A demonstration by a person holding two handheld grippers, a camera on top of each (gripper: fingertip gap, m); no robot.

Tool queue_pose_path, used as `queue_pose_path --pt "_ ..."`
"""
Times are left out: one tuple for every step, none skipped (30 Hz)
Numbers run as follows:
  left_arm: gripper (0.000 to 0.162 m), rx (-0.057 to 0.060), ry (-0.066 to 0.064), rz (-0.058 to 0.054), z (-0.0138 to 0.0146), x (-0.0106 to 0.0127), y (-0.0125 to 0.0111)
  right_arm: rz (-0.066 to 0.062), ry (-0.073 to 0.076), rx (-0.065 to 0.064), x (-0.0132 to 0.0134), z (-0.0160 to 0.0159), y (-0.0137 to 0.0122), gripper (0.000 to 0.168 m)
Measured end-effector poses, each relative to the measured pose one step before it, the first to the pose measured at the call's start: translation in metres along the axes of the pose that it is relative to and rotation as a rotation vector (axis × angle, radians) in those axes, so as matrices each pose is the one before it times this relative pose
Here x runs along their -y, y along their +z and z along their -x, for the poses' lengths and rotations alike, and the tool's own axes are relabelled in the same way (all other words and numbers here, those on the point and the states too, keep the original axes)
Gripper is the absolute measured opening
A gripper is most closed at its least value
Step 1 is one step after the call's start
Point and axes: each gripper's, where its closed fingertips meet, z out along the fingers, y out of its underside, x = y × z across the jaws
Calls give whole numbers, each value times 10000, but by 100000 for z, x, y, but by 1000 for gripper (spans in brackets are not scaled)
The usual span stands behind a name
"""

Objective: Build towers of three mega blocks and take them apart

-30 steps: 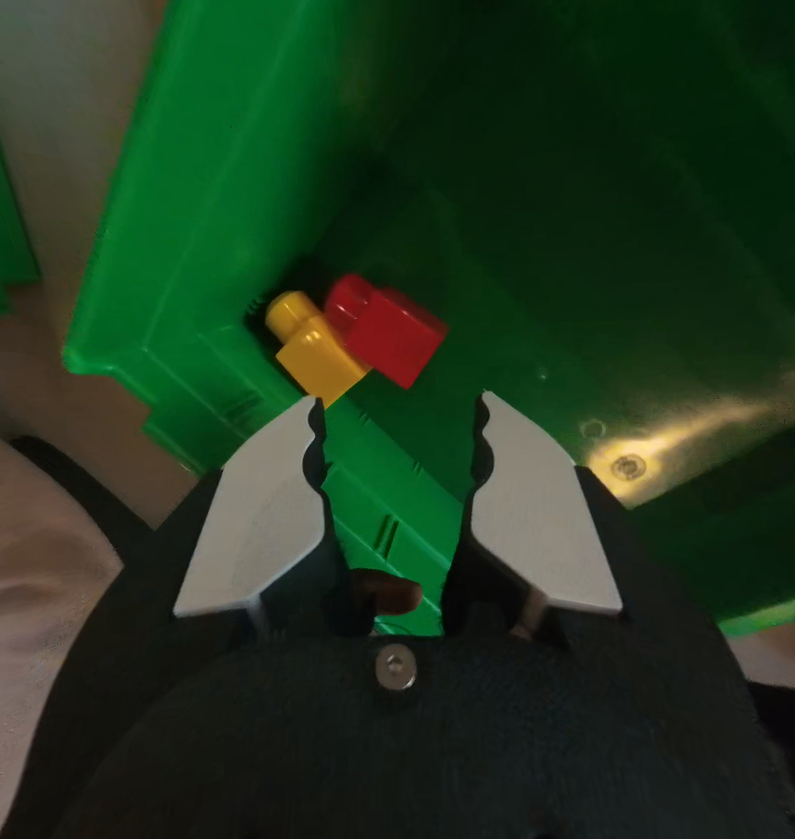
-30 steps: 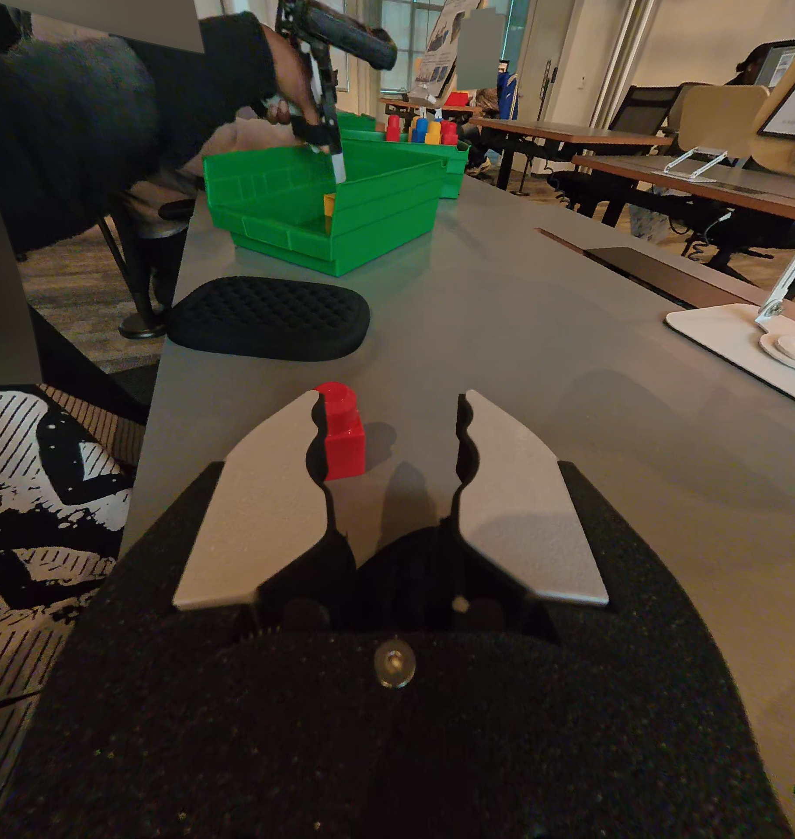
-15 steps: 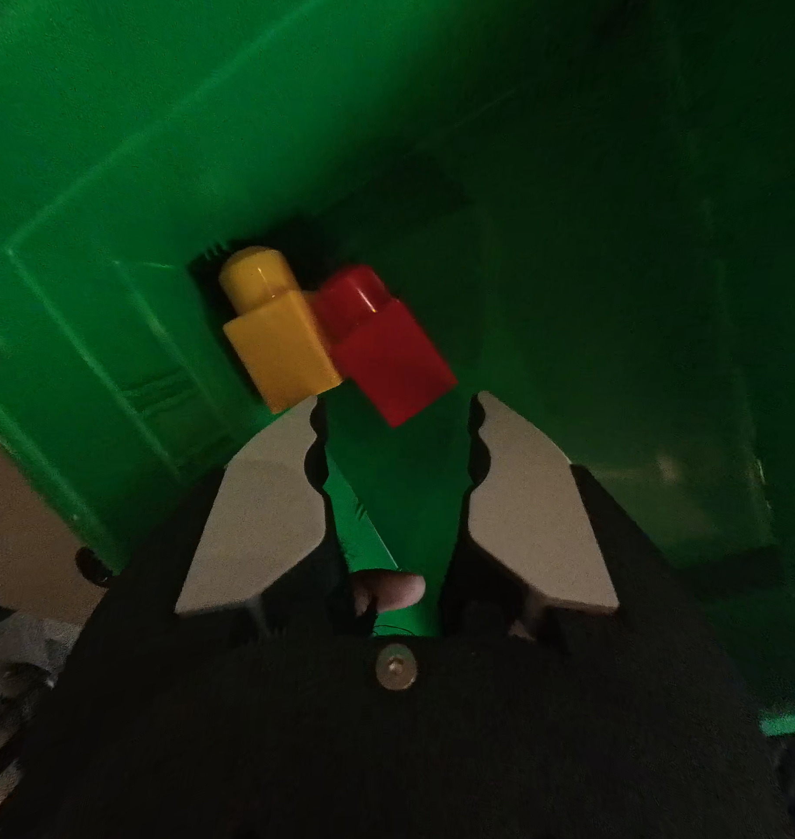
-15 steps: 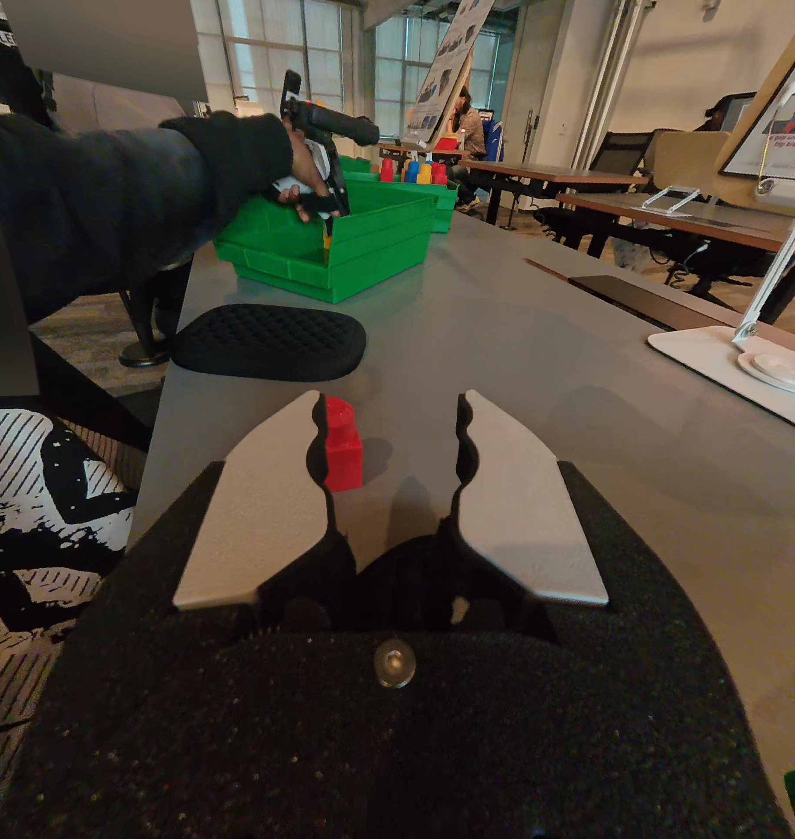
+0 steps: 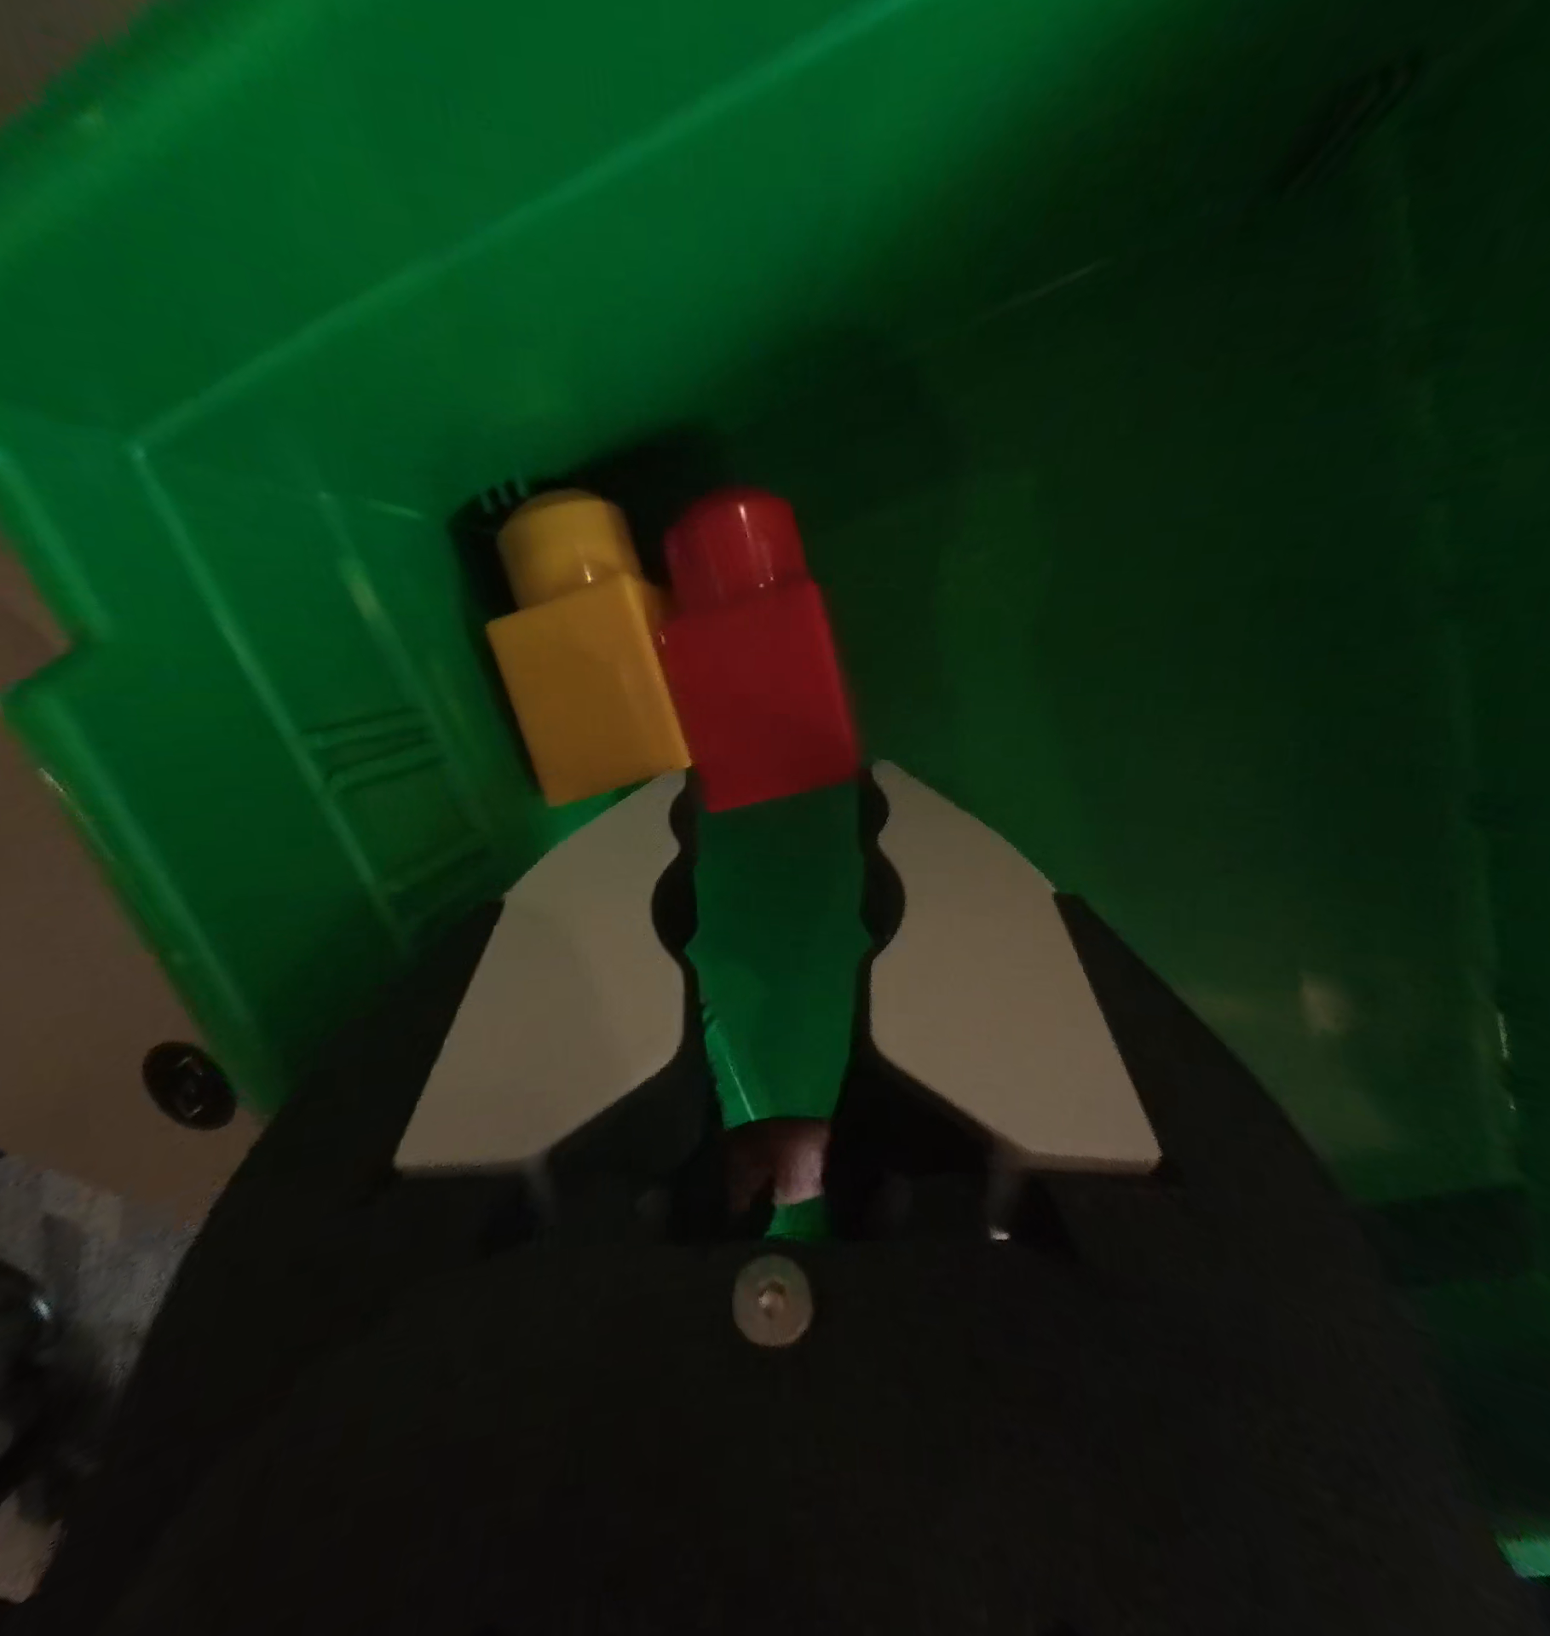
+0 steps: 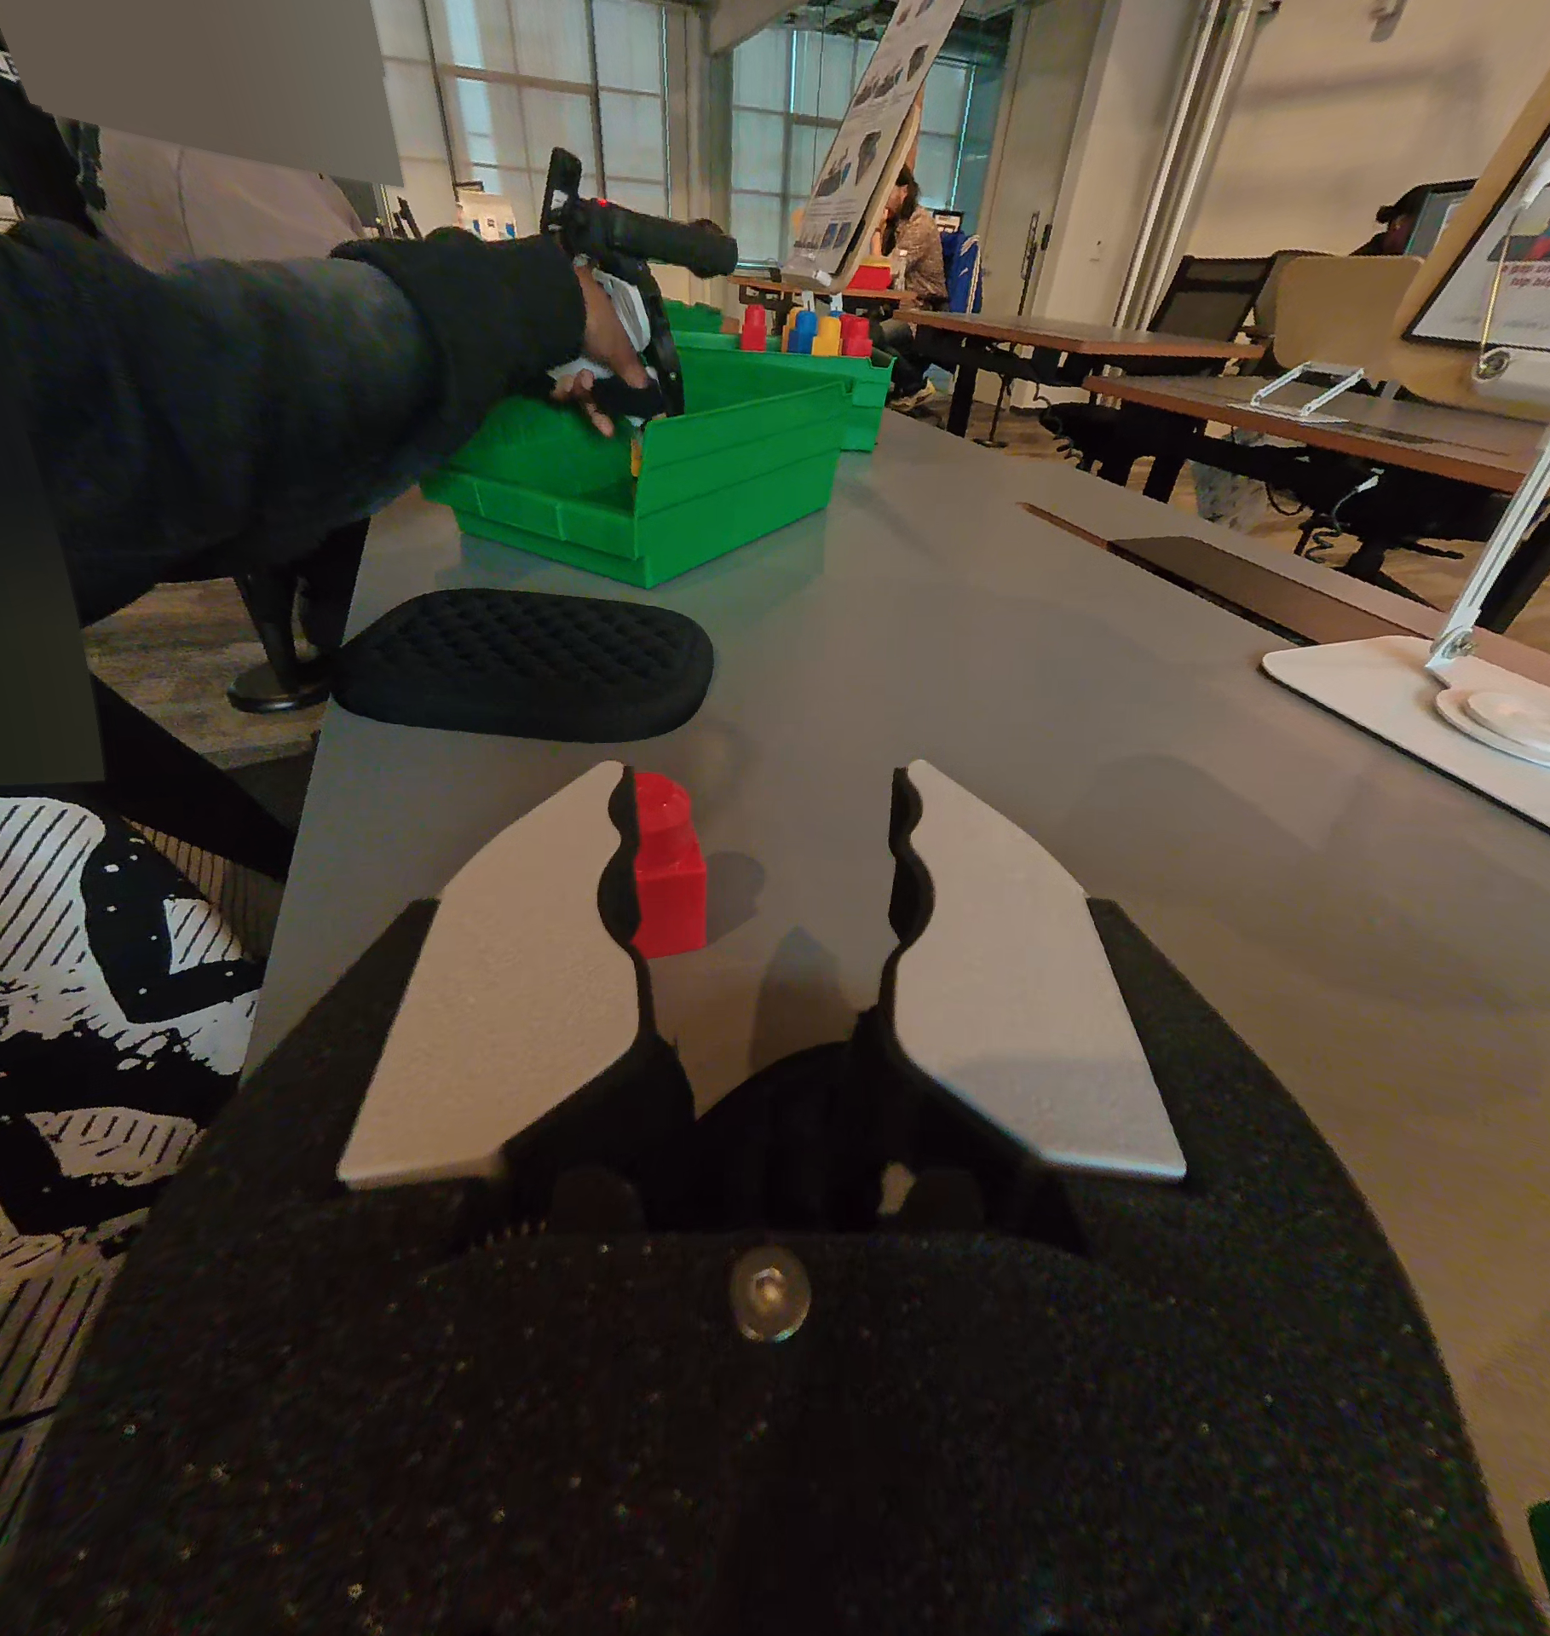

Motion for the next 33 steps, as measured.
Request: queue_pose_path --pt "33 -50 -25 -37 -77 52 -35 6 -3 -8 -7 -2 5 54" --pt "35 -139 16 2 -203 -33 -27 7 -10 -17 -17 -18 5 54" --pt "47 -243 12 -2 -323 -43 -18 7 -11 -13 -6 -4 13 54" --pt "58 -251 -13 -5 -320 -60 -40 12 -12 -5 -13 6 10 54" --pt "62 -222 -18 -45 -255 2 -58 18 -4 -4 -30 -6 18 54" --pt "62 -118 -32 -82 -107 61 -59 20 -3 1 -23 2 16 55" --pt "61 10 -59 -74 107 66 -35 17 -15 -3 -18 7 16 54" --pt "57 32 -67 -75 135 89 -7 12 -23 -10 -20 13 19 54" --pt "54 7 -68 -52 100 74 45 7 -21 -5 -5 19 2 54" --pt "51 12 -61 20 108 4 86 3 -14 1 -1 12 7 54" --pt "49 15 -18 48 67 -18 89 2 -6 -1 -2 4 -2 54" --pt "46 37 15 -10 48 72 37 2 1 3 -3 -6 0 54" --pt "42 53 -4 -71 70 162 0 6 7 7 -8 5 6 54" --pt "40 34 -13 -71 55 166 24 12 4 9 -13 6 12 54" --pt "38 51 33 -32 43 101 51 7 -6 2 -17 0 6 54" --pt "34 67 73 -21 38 66 64 -1 -16 -3 4 14 -1 54" --pt "34 64 48 -13 41 32 30 2 -15 -5 0 4 7 54" --pt "34 67 12 -3 58 -5 -15 8 -4 -6 -9 0 3 54" --pt "33 41 4 -19 41 -19 -4 9 -2 -1 -11 -2 3 54" --pt "33 15 21 3 24 -65 -36 7 -3 1 -18 1 6 54" --pt "33 -4 51 37 -13 -137 -95 7 -1 0 -8 0 5 54" --pt "33 -41 84 33 -92 -157 -180 5 6 -2 -6 -7 7 54" --pt "33 -48 119 4 -118 -147 -289 6 11 -1 -8 -13 7 54" --pt "33 -24 127 -42 -108 -130 -369 9 8 2 -11 -1 5 54" --pt "33 -6 122 -105 -98 -104 -432 5 5 -2 -15 -7 9 54" --pt "33 -37 121 -171 -133 -33 -492 1 0 -3 -1 -4 -1 54" --pt "33 -107 106 -230 -230 14 -535 6 -4 2 -6 10 5 54" --pt "33 -159 100 -306 -310 99 -599 12 -3 4 -13 4 11 54" --pt "33 -274 127 -397 -516 191 -653 12 -3 -3 -22 6 12 54" --pt "33 -414 174 -475 -792 294 -703 13 -5 -3 -14 4 9 54" --pt "33 -446 214 -500 -931 340 -711 20 -3 3 -22 3 15 54" --pt "33 -414 255 -485 -977 343 -699 27 4 5 -30 2 21 54" --pt "33 -428 281 -500 -1108 401 -656 34 6 8 -48 9 27 54"
